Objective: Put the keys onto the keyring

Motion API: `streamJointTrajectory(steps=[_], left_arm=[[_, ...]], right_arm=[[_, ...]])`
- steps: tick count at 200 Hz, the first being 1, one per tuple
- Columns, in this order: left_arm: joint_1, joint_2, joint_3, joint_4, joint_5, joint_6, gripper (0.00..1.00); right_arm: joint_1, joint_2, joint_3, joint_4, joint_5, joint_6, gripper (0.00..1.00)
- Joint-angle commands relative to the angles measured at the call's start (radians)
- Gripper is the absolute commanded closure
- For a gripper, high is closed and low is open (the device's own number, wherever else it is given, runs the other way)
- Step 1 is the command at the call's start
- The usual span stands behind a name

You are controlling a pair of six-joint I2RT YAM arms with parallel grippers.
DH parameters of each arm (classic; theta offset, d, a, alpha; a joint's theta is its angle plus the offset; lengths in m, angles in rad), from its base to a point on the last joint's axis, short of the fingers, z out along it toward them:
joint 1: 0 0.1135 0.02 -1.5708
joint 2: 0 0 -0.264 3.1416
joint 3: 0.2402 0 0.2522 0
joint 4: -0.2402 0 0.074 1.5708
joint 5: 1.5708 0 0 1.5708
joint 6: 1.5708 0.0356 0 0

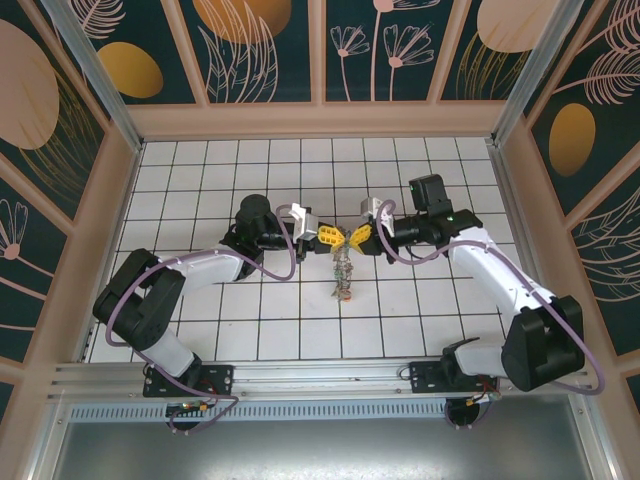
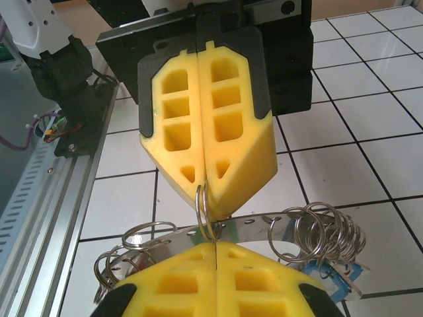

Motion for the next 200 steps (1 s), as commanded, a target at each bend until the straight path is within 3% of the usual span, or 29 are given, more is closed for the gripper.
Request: streamJointTrajectory(steps=[1, 41, 56, 73, 96, 130, 145, 200], left_arm=[[-0.005, -0.049, 0.001, 0.081, 0.038, 0.023, 1.0], [-0.005, -0.037, -0.004, 0.142, 0.044, -0.002, 1.0], [-0.008, -0.029, -0.007, 0.184, 0.039, -0.023, 1.0], [-0.014, -0.019, -0.006, 0.223, 0.033, -0.046, 1.0], [-0.022, -0.008, -0.008, 0.266, 0.03, -0.071, 1.0], [-0.024, -0.008, -0.017, 0.298, 0.038, -0.089, 1.0], [-0.023, -0.012, -0.019, 0.295, 0.046, -0.089, 1.0], [-0.023, -0.017, -0.02, 0.271, 0.053, -0.069, 1.0]], right_arm=[[0.006, 0.023, 0.035, -0.01, 0.009, 0.016, 1.0], [0.01, 0.063, 0.05, -0.02, -0.062, 0.011, 1.0], [0.018, 0.069, 0.046, -0.008, -0.07, 0.013, 0.93], [0.025, 0.074, 0.046, 0.007, -0.056, 0.021, 0.92], [0.03, 0.053, 0.032, 0.051, -0.001, 0.037, 0.91], [0.039, -0.032, -0.029, 0.148, 0.239, 0.07, 0.83], [0.037, -0.068, -0.048, 0.164, 0.285, 0.062, 0.81], [0.02, -0.099, -0.036, 0.101, 0.187, 0.011, 0.83]])
